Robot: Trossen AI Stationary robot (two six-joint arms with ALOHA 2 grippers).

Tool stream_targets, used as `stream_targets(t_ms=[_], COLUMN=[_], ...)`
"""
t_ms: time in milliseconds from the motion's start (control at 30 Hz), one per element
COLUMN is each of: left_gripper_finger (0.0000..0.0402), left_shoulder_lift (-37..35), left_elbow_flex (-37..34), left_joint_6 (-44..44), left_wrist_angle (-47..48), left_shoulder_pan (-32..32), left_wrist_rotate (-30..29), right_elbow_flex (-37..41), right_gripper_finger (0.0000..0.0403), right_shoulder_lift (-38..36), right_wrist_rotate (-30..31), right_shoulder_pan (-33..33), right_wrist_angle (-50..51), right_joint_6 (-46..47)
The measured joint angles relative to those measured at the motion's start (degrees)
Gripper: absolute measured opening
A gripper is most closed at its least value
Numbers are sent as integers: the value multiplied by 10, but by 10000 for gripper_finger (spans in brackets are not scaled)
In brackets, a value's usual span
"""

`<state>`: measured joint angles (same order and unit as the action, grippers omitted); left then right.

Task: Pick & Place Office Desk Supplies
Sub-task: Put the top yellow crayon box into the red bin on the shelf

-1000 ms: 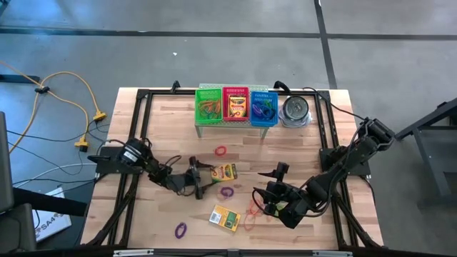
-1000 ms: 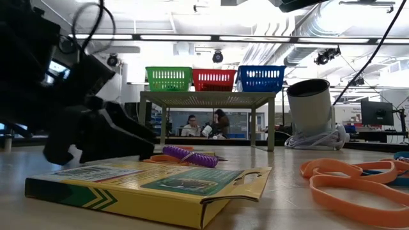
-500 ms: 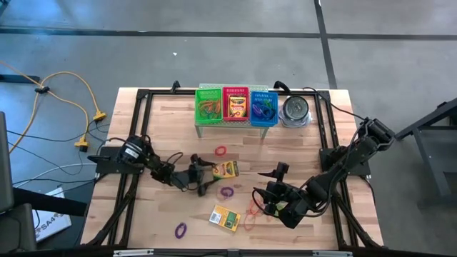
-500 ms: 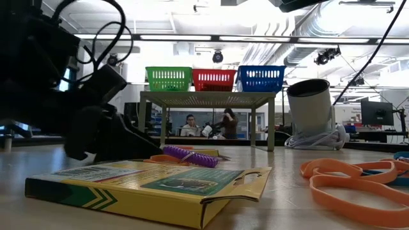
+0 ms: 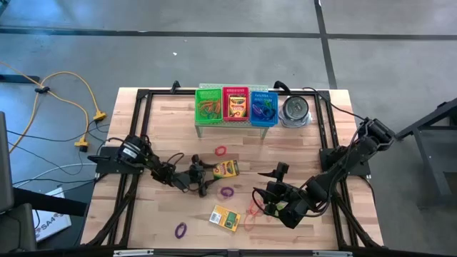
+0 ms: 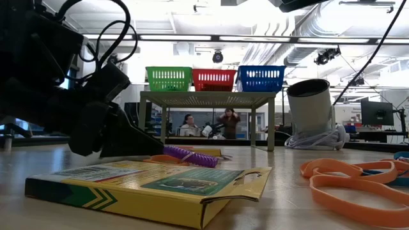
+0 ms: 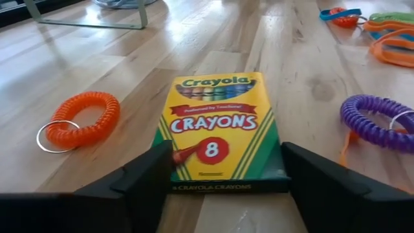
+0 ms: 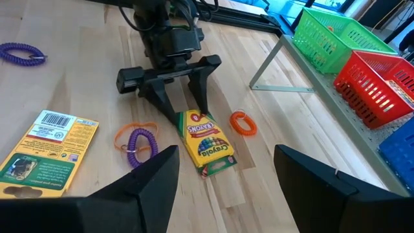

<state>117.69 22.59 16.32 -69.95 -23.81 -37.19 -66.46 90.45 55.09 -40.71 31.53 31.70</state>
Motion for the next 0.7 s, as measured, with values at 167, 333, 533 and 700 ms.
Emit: stream_targets(t_ms=[167,333,533,700], left_gripper_finger=[221,188,145,98], left_shoulder_lift=[1,2,3,3], left_elbow_flex=[1,0,0,1], left_joint_6=[0,-13,-21,-21], left_wrist_angle=[-3,-29,-41,-43], left_shoulder_pan=[-5,-13,-18,-18], left_wrist_rotate=[0,-2,-2,1], right_elbow_flex=[0,0,0,0], right_gripper_finger=[243,243,243,243], right_shoulder_lift=[0,0,0,0], right_wrist_rotate=[0,-1,-2,-2], right_shoulder_pan=[0,0,0,0], right_wrist_angle=[0,0,0,0], right_joint_6=[0,0,0,0])
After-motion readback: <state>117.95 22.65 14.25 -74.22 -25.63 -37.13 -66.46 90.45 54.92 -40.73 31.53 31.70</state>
